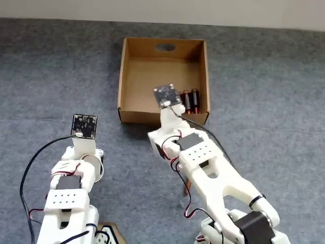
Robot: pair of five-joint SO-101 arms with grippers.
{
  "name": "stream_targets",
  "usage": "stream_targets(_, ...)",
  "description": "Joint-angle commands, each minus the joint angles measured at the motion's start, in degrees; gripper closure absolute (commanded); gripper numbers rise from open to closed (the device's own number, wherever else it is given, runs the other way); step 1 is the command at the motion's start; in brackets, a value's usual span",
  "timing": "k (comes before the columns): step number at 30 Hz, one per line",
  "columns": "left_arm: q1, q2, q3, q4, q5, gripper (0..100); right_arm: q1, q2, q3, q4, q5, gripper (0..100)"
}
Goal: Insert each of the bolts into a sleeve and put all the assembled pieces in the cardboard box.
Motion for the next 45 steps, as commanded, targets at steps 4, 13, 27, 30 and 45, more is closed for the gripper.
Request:
stream_targets(4,0.75,-0.48,-0.4,-1.05,-0.53,99,-1.19,3.3,-3.56,-2.95,-11.69,69.8)
stream_targets(13,0.75,-0.48,-0.4,-1.05,-0.53,99,-1.8,14.81,-9.27,-2.86,-18.55,69.9)
stream_targets(27,0.75,-0.48,-0.4,-1.05,-0.53,99,-1.54,15.25,-8.84,-2.86,-11.6,95.0)
stream_targets(30,0.75,-0.48,-0.4,-1.05,-0.53,99,-1.54,15.34,-8.75,-1.71,-10.81,95.0)
stream_targets(45,0.75,-0.48,-0.4,-1.05,-0.53,99,-1.98,15.52,-9.8,-1.19,-21.19,76.5)
